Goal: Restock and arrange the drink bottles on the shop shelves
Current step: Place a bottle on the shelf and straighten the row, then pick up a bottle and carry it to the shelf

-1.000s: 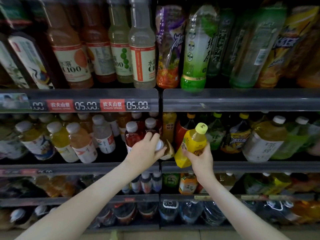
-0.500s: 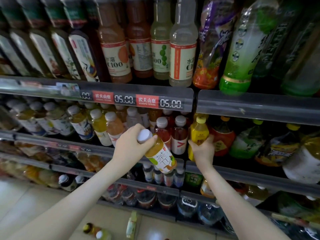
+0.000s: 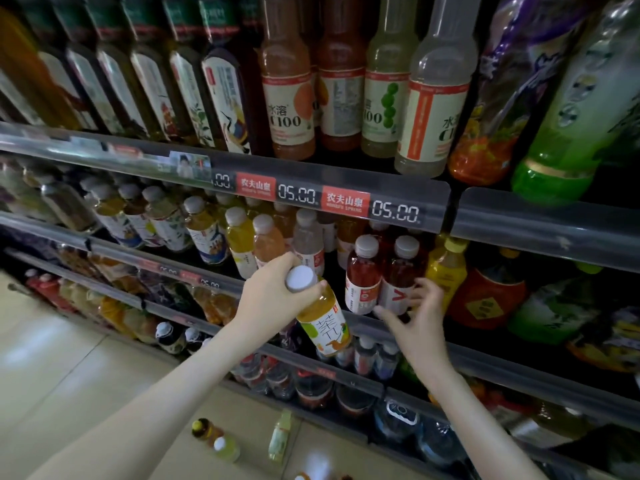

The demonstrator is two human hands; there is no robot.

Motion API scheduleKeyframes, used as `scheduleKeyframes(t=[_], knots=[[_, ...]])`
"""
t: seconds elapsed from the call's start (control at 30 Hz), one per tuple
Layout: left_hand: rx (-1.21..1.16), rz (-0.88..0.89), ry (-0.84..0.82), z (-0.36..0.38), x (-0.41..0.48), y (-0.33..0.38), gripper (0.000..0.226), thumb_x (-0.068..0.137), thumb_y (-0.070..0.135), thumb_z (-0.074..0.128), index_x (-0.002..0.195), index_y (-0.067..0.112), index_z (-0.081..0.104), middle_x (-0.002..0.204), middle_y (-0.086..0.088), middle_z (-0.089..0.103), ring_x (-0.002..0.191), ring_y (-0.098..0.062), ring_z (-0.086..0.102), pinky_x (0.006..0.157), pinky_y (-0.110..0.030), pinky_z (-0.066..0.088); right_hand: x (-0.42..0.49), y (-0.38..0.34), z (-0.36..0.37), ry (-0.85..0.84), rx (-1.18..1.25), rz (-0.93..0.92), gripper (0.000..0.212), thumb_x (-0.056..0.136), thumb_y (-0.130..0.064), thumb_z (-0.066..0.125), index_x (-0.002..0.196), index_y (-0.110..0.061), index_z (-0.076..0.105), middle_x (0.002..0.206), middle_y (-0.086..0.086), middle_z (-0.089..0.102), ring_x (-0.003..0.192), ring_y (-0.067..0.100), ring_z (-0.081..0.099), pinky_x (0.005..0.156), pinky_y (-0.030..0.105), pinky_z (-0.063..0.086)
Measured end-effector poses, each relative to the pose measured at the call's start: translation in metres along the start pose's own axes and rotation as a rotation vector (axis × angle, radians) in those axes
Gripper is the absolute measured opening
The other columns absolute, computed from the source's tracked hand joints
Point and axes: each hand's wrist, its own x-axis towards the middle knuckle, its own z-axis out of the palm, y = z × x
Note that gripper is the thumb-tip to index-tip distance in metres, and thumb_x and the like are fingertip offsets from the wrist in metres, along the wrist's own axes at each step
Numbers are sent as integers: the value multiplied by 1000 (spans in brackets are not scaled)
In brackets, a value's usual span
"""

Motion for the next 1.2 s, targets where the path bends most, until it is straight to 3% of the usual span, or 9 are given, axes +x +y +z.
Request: scheduleKeyframes(t=[0.1,0.17,0.43,0.6,0.67,0.77,0.83,1.0,1.2], knots=[[-62,72,-55,-13,9,-6,30,78,44,71,75,22,50,70,7,57,67,-6,54,54,-25,39,-16,-41,28,-505,1,-51,95,64,-33,87,135,-40,25,133,-13,38,121,3,40,101,26,36],[-140,151,-118,-28,16,-11,32,75,50,68,76,23,52,73,7,58,69,-7,56,58,-26,45,-21,-63,47,-586,35,-85,88,65,-30,85,130,-47,28,132,-19,41,119,-4,44,99,21,39],[-353,279,-342,-104,57,-53,18,81,42,70,92,32,59,94,10,59,86,-3,58,73,-20,49,-27,-134,121,-323,124,-47,71,67,-20,85,109,-50,37,109,-23,60,99,-13,57,76,7,45],[-444,217,-465,-139,62,-118,40,88,57,52,118,30,50,110,17,57,97,3,58,82,-18,48,-33,-164,174,-200,381,72,67,63,-23,86,121,-21,52,108,-3,70,99,9,67,84,33,54],[-425,156,-674,-144,53,-144,59,83,60,57,130,28,40,120,16,56,105,6,56,87,-17,46,-36,-177,187,-172,513,94,65,63,-23,89,118,-6,57,105,7,72,97,22,69,84,43,56],[-375,146,-808,-143,38,-158,87,76,46,75,139,35,17,124,17,54,105,5,58,89,-18,49,-41,-194,203,-123,623,140,76,46,-36,87,111,-7,61,100,12,73,94,31,69,82,48,56],[-431,131,-739,-144,31,-159,80,74,37,79,132,37,23,118,16,59,98,4,62,87,-22,52,-44,-201,211,-130,640,150,74,45,-37,85,111,-11,62,101,10,73,95,30,69,81,46,55],[-497,63,-749,-153,24,-168,61,80,40,72,123,51,31,109,20,62,92,7,62,83,-19,52,-51,-204,211,-260,701,223,54,84,-40,67,130,-16,52,120,7,67,109,26,65,93,45,51],[-793,-134,-864,-161,0,-192,78,68,49,72,137,36,37,129,15,59,116,-6,58,98,-30,47,-60,-199,208,-397,651,261,47,85,-39,63,123,-12,56,117,8,69,102,21,67,84,33,54]])
